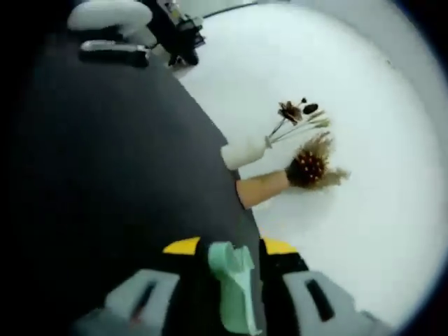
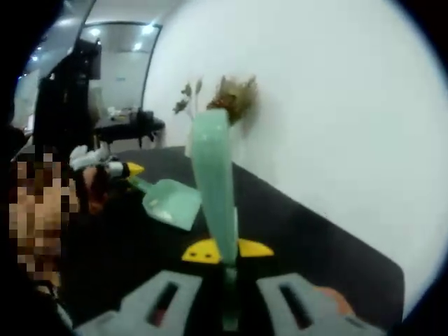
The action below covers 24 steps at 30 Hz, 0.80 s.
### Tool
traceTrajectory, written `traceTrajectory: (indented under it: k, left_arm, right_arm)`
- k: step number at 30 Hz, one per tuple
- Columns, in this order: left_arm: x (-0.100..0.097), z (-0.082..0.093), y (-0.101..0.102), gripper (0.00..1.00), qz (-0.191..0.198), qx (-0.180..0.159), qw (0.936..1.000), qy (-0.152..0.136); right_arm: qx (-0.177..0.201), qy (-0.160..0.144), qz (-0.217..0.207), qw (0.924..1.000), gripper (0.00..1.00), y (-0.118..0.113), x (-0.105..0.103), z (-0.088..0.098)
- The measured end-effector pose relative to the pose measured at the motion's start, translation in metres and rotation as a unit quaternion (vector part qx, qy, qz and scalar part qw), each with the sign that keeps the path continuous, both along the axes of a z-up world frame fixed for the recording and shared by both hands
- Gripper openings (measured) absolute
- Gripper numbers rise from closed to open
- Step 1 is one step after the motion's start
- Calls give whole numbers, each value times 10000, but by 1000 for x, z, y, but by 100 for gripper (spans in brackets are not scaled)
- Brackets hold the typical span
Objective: Pick up the broom and sweep the trash on the tabletop into the dustpan.
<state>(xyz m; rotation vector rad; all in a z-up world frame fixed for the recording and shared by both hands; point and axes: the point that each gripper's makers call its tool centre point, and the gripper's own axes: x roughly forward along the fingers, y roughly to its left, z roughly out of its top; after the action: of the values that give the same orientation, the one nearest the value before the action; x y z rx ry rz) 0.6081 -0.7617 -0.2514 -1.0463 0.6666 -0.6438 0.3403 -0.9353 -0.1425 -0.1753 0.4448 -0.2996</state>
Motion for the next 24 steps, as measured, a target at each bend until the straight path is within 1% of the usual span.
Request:
traceTrajectory:
  k: [1,2,3,4,5,6,7,8,9,10,11,12,13,14,15,16,17,18,19,20,21,22,24]
  left_arm:
    - [0,-1,-3,35,-306,62,9995,-59]
    - [-2,-3,-4,35,-581,38,9983,39]
    - [0,-3,-4,35,-695,44,9975,97]
    - [-1,-3,-5,35,-1002,155,9948,33]
    - [-1,-4,-5,34,-1098,203,9937,104]
    - [1,-3,-5,34,-1245,282,9918,-12]
    - [-4,1,-8,35,-1510,164,9884,83]
    - [-4,3,-8,35,-1635,11,9862,255]
    - [-7,7,-8,34,-1851,-151,9821,311]
    - [-11,7,-7,35,-2061,-155,9775,419]
    - [-15,3,-4,34,-2353,77,9714,296]
    - [-22,1,-3,32,-2641,162,9640,282]
    - [-30,-1,0,31,-2933,229,9551,348]
    - [-27,-5,3,29,-2913,350,9557,241]
    - [-26,-4,5,26,-2939,290,9550,271]
    - [-24,-5,7,25,-2913,213,9559,297]
    - [-26,-6,6,25,-2979,84,9533,488]
    - [-29,-8,5,25,-3124,31,9486,502]
    - [-29,-12,3,25,-3156,110,9475,492]
    - [-35,-12,1,25,-3364,226,9409,317]
    - [-34,-10,-1,25,-3350,207,9413,371]
    - [-35,-9,-2,25,-3402,140,9394,405]
    - [-32,-8,-3,25,-3400,112,9394,437]
  right_arm:
    - [-7,-6,-10,10000,5,0,-1,0]
    - [-15,-14,-17,10000,5,0,-1,0]
    - [-12,-24,-28,10000,5,-1,-2,0]
    - [-3,-34,-41,10000,5,-1,-3,0]
    - [1,-42,-50,10000,5,-1,-3,0]
    - [4,-40,-63,10000,5,-1,-4,-1]
    - [-3,-29,-76,10000,5,-1,-5,-2]
    - [-10,-12,-85,10000,5,-1,-5,-3]
    - [-15,14,-100,9999,5,-4,-6,-3]
    - [-18,27,-117,9999,5,-4,-7,-4]
    - [-24,39,-137,9999,5,-5,-9,-4]
    - [-31,48,-157,9999,5,-6,-10,-4]
    - [-36,45,-184,9998,5,-8,-11,-3]
    - [-38,36,-197,9998,5,-8,-12,-2]
    - [-29,23,-216,9998,5,-9,-12,-2]
    - [-12,7,-237,9997,5,-10,-12,-1]
    - [-5,-7,-245,9997,5,-9,-12,-1]
    - [-2,-11,-252,9997,5,-8,-11,0]
    - [-12,-10,-256,9997,5,-5,-10,0]
    - [-26,-1,-250,9997,5,-3,-9,0]
    - [-44,20,-242,9997,5,-1,-7,0]
    - [-60,36,-238,9997,5,0,-6,0]
    - [-79,48,-237,9997,5,3,-5,0]
